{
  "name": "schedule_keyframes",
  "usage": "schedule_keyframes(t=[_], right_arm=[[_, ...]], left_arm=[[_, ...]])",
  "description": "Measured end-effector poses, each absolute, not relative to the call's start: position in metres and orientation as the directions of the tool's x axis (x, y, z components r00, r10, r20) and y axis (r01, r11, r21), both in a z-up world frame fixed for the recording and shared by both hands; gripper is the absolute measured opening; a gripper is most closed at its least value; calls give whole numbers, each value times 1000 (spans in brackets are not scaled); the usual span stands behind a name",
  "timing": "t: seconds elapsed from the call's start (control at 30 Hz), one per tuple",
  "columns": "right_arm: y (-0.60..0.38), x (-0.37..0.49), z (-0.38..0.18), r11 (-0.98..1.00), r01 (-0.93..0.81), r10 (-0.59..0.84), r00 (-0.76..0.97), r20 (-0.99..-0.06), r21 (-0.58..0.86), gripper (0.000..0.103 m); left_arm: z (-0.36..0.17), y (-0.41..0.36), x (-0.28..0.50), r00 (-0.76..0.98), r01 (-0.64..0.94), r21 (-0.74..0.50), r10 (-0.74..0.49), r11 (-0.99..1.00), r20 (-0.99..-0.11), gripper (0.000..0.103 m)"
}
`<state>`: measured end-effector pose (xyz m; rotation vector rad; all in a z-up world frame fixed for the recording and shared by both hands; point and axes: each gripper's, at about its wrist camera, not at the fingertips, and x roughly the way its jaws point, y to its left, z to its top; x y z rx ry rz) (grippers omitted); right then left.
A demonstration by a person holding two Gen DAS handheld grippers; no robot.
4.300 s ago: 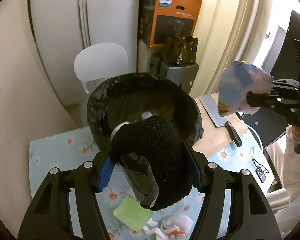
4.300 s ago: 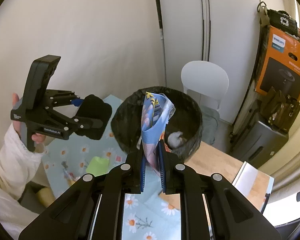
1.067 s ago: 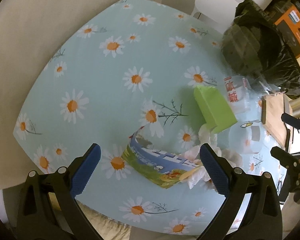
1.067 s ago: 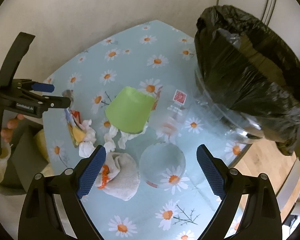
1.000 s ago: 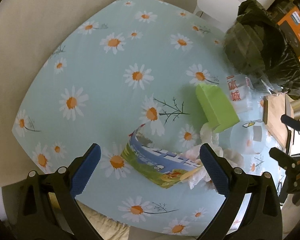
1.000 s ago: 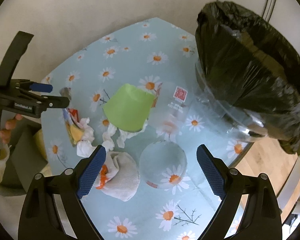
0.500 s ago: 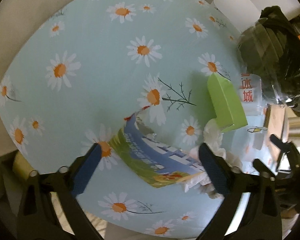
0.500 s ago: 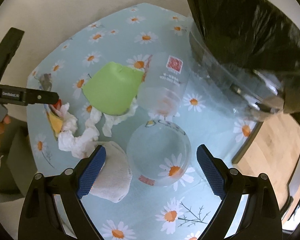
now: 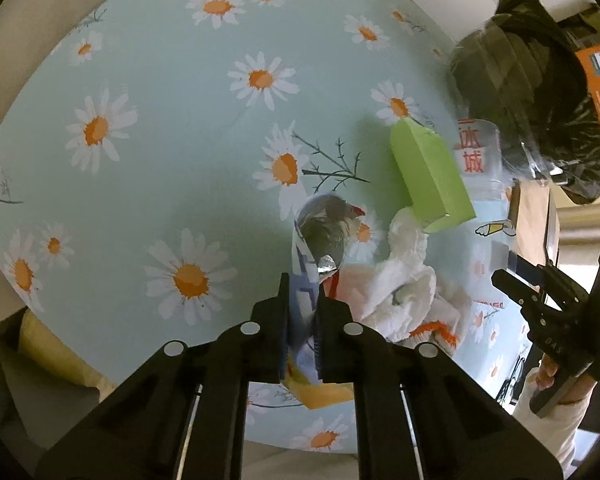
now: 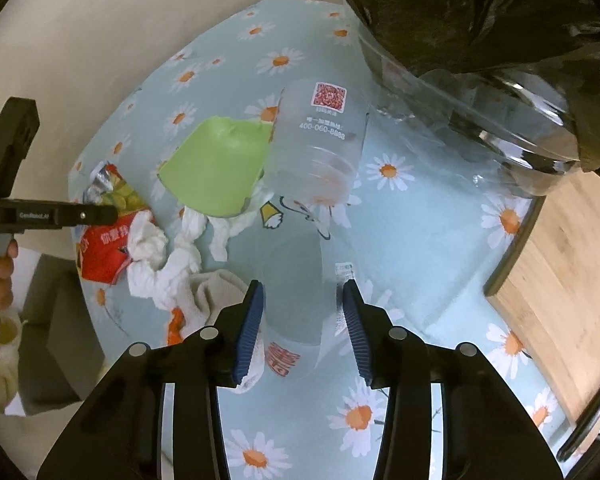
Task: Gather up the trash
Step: 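Grasp the juice box with left tool while right tool grasps the clear cup, then carry juice box and clear cup over the bin and open both tools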
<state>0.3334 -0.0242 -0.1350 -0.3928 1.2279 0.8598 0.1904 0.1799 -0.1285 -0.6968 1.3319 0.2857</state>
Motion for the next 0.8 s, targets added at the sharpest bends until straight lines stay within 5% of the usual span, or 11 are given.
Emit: schedule_keyframes(t=[0.33,0.8], right_arm=[[-39,328,-101,637,-753,393,129,-910,168,39],[-71,308,3,642,-764,450,306,-839,66,42]], left_arm=[[-90,174,194,246,-509,-203,-85,836,-966,10],[-24,176,207,368,-408,-230,-71,884,-927,10]])
